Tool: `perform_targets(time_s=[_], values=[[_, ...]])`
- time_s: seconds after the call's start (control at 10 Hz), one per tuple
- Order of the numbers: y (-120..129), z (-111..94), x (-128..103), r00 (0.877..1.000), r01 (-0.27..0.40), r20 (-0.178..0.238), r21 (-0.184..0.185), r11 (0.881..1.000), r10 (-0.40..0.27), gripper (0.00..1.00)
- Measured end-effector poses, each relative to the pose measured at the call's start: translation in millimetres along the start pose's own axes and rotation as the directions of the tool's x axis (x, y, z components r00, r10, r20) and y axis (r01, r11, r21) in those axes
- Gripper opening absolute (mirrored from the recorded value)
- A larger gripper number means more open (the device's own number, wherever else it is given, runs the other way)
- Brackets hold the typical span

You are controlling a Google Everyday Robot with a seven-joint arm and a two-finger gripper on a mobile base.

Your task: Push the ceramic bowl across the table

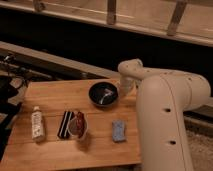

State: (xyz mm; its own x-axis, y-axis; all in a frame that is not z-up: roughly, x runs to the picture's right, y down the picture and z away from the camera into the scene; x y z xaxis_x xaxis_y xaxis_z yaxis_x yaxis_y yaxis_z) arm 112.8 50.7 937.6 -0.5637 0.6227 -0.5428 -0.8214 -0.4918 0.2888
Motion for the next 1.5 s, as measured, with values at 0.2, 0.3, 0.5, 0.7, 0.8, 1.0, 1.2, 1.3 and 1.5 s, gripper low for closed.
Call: perform_targets(time_s=[0.2, 0.3, 0.5, 0.7, 0.8, 1.0, 1.2, 1.3, 1.5], values=[[16, 0, 11, 1.000, 0.020, -0.003, 0.007, 1.000, -0.020, 0.05], [17, -1, 13, 1.000, 0.025, -0.002, 0.012, 1.000, -0.025, 0.05], [18, -2, 15, 1.000, 0.027, -0.005, 0.016, 1.000, -0.026, 0.05], [29, -2, 21, 0.999, 0.049, -0.006, 0.025, 0.998, -0.049, 0.05], [35, -2, 24, 0.998, 0.058, -0.006, 0.026, 0.998, -0.058, 0.05], [36, -4, 26, 0.998, 0.062, -0.006, 0.033, 0.998, -0.061, 0.05], [49, -2, 34, 0.997, 0.077, -0.015, 0.041, 0.996, -0.077, 0.05], [51, -3, 35, 0.997, 0.078, -0.016, 0.042, 0.996, -0.078, 0.05], [50, -3, 34, 0.997, 0.077, -0.021, 0.051, 0.996, -0.076, 0.05]])
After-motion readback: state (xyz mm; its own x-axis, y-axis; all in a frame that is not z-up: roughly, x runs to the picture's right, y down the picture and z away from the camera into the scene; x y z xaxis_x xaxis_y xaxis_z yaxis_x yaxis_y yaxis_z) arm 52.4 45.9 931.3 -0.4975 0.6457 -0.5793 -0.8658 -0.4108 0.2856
